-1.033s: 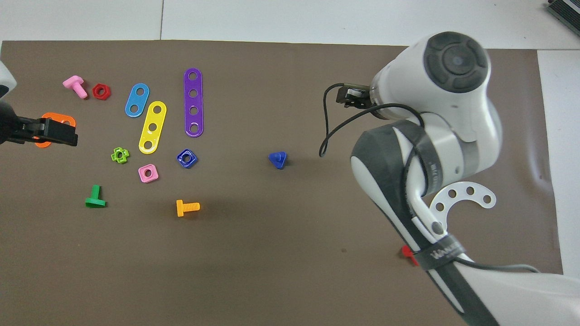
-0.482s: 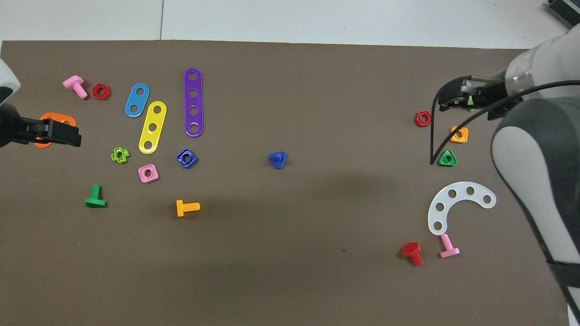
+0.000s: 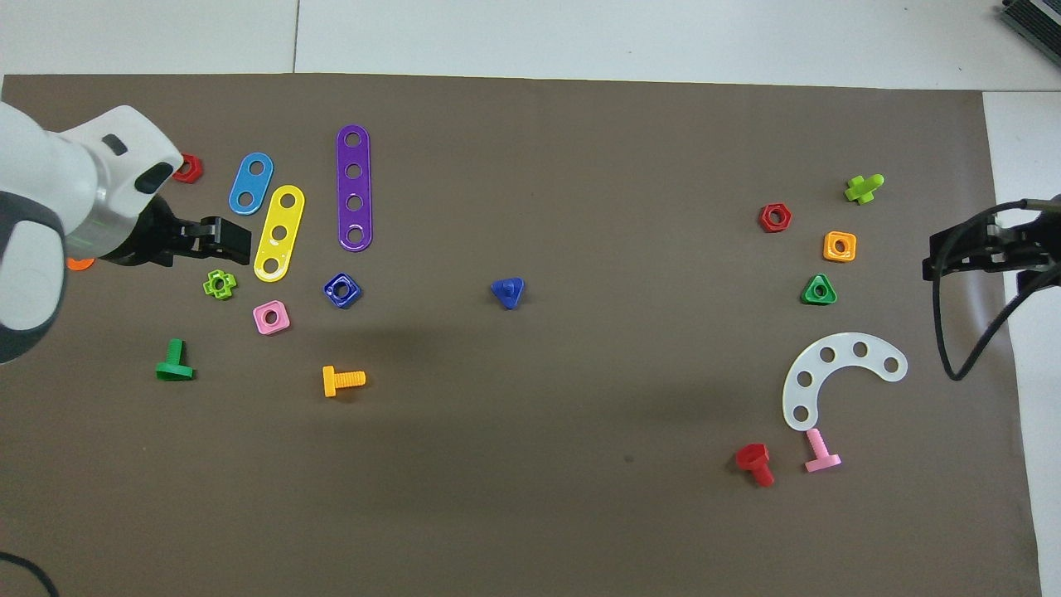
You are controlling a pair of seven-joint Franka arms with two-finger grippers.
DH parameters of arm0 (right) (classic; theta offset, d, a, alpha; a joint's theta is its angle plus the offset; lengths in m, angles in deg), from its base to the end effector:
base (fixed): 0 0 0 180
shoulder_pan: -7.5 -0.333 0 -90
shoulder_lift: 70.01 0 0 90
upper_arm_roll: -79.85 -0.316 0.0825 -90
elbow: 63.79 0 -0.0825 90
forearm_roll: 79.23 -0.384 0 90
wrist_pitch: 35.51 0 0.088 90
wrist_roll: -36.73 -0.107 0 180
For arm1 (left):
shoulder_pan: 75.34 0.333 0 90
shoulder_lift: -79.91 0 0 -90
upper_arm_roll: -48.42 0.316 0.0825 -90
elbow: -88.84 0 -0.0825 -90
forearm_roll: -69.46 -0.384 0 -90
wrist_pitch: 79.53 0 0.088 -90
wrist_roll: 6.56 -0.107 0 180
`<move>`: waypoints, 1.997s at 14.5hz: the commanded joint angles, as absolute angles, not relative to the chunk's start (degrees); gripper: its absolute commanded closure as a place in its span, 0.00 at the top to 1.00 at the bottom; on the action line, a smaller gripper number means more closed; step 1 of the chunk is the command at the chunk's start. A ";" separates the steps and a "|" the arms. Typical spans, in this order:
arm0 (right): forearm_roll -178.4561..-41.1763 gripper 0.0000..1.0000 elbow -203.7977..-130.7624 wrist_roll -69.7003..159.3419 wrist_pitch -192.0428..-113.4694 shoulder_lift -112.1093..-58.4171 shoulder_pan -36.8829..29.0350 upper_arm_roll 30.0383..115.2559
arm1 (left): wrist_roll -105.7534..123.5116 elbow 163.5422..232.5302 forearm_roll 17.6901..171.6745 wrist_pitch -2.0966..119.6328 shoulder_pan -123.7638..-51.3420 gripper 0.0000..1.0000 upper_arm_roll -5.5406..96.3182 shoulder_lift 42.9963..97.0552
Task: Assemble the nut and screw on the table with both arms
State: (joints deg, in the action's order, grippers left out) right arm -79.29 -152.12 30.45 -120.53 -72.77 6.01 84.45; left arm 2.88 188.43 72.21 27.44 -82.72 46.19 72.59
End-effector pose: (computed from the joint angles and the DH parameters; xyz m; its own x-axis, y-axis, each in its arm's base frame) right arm 0.5585 -0.0291 0.6042 0.9810 -0.1631 -0.1046 -0.1625 -0.9866 0.0143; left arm 0.5927 -0.1031 0.4964 0.9999 0.0111 -0.0076 0.0115 -0.9987 0.0503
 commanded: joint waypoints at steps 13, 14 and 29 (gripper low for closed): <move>-79.31 1.00 -157.57 33.04 -125.69 -67.64 6.36 83.63 | 42.30 200.89 72.45 48.70 -89.93 0.74 47.10 62.95; -79.75 1.00 -157.57 32.52 -125.60 -67.55 6.45 83.71 | 42.22 201.42 72.45 49.05 -89.93 0.74 47.10 62.95; -79.75 1.00 -157.92 32.78 -125.69 -67.46 5.48 83.19 | 42.04 205.21 71.39 51.96 -90.80 0.64 47.10 62.77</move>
